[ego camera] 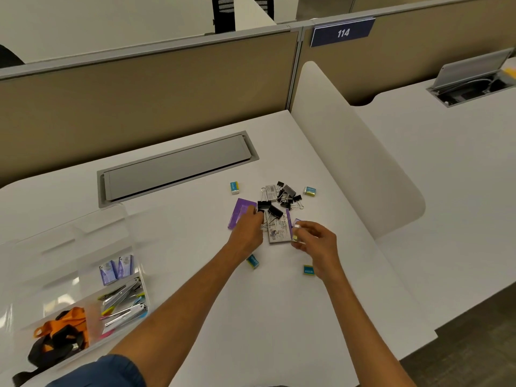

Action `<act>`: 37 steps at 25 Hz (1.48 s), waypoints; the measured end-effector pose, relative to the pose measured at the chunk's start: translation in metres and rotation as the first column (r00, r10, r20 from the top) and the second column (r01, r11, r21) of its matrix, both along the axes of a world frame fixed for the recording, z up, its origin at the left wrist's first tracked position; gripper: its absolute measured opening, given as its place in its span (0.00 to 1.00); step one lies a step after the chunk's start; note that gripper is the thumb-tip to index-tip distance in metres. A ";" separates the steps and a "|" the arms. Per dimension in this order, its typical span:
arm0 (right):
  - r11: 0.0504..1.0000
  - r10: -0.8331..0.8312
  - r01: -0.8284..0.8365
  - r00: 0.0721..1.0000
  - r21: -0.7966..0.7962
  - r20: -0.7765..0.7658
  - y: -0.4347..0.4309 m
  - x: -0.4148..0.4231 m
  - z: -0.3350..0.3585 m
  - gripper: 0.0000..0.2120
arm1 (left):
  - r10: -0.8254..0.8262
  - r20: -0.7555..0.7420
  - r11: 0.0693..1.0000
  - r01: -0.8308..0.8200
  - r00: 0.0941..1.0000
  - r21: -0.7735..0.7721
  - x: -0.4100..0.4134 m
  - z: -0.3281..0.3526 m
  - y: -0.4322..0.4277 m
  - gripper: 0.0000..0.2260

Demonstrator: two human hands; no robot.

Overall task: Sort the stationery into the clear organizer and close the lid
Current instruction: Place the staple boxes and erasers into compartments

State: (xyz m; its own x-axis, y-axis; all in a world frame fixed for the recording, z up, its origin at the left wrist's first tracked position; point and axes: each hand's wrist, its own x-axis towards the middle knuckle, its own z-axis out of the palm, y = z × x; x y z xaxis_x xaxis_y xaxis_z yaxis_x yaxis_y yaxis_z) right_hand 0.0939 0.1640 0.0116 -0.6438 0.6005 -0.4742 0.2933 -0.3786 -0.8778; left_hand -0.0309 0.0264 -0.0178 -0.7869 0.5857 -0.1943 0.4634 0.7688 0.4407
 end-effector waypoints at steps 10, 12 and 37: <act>0.789 -0.121 0.095 0.993 -0.607 -0.002 0.017 0.044 -0.006 0.14 | 0.112 0.975 0.298 -0.943 0.191 0.150 0.023 0.016 -0.055 0.12; 0.811 -0.067 0.049 0.998 -0.583 -0.008 0.013 0.043 -0.002 0.10 | 0.010 0.999 0.260 -0.964 0.053 0.049 0.027 0.018 -0.060 0.11; 0.941 0.337 -0.337 0.936 -0.009 0.100 0.010 0.070 -0.025 0.16 | 0.183 0.596 0.808 -0.465 0.782 0.362 0.049 -0.012 -0.076 0.16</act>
State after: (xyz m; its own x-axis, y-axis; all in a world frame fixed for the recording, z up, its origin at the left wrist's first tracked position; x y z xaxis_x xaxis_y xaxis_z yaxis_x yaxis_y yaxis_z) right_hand 0.1641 0.1739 -0.0133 -0.7595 0.3604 -0.5416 0.4875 -0.2359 -0.8407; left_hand 0.0177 -0.0494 -0.0293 -0.8071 0.4380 -0.3959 -0.1780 0.4587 0.8706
